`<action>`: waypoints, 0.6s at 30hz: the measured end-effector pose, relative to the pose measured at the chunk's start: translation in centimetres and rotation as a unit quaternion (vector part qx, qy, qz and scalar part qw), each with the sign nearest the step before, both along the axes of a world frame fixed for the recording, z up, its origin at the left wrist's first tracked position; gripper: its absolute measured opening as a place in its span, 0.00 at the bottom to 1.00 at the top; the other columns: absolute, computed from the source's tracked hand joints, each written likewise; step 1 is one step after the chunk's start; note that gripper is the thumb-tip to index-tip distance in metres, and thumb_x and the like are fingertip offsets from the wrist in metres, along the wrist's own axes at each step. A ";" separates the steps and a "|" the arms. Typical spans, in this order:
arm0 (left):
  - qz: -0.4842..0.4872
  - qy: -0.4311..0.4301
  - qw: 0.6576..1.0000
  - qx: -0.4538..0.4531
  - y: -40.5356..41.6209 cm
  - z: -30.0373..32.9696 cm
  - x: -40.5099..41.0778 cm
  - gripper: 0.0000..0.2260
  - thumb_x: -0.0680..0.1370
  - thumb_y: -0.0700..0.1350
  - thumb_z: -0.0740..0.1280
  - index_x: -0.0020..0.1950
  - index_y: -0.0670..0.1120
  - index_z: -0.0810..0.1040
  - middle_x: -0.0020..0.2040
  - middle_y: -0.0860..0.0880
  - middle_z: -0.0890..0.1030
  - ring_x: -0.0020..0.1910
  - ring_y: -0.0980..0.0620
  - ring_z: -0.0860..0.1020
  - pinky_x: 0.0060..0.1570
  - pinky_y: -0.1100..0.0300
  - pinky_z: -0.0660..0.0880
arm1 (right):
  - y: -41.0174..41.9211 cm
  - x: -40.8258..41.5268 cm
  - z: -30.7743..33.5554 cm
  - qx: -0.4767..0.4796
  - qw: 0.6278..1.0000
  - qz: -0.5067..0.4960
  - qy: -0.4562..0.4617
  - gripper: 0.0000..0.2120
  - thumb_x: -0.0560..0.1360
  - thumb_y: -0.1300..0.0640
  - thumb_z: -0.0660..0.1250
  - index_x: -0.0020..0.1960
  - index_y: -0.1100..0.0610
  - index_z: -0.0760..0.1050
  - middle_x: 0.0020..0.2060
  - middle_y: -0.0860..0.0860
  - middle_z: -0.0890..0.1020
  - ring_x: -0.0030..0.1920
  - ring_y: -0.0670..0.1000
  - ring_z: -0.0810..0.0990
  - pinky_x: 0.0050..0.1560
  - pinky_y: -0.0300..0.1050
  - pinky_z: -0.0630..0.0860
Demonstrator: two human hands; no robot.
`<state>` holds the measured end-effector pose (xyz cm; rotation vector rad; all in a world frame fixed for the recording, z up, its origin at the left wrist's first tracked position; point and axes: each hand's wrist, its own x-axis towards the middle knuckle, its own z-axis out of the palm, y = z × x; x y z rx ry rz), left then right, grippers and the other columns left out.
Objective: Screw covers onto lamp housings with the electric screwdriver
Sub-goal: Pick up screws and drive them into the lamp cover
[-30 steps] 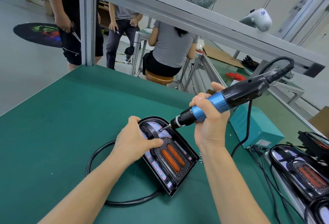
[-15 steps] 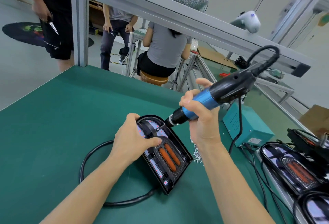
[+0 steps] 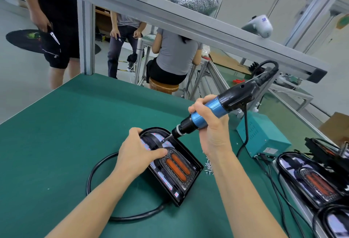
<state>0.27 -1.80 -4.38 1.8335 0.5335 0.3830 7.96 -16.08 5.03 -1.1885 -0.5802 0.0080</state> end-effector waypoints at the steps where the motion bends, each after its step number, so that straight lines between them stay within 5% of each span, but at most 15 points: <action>1: 0.001 0.000 1.000 0.000 0.0 0.0 0.0 0.34 0.60 0.52 0.80 0.59 0.50 0.67 0.47 0.59 0.75 0.51 0.52 0.75 0.43 0.57 0.69 | 0.0 0.1 0.0 -0.001 1.000 0.016 0.002 0.14 0.67 0.67 0.70 0.37 0.47 0.75 0.34 0.48 0.76 0.41 0.53 0.75 0.46 0.43 0.74; 12: 0.009 -0.011 0.999 -0.040 0.2 -1.0 0.2 0.29 0.61 0.51 0.81 0.54 0.52 0.68 0.46 0.60 0.75 0.46 0.64 0.73 0.38 0.65 0.67 | 0.0 0.1 -0.8 0.016 0.998 0.059 -0.016 0.17 0.67 0.71 0.68 0.47 0.50 0.74 0.34 0.48 0.76 0.39 0.49 0.75 0.44 0.39 0.76; 18: 0.001 0.041 0.999 0.010 0.5 -1.7 -0.4 0.39 0.65 0.58 0.77 0.69 0.51 0.63 0.62 0.55 0.72 0.62 0.51 0.70 0.58 0.53 0.68 | -1.3 0.1 -1.5 0.136 0.985 -0.091 0.047 0.20 0.66 0.68 0.69 0.53 0.51 0.72 0.33 0.47 0.77 0.40 0.51 0.75 0.52 0.45 0.73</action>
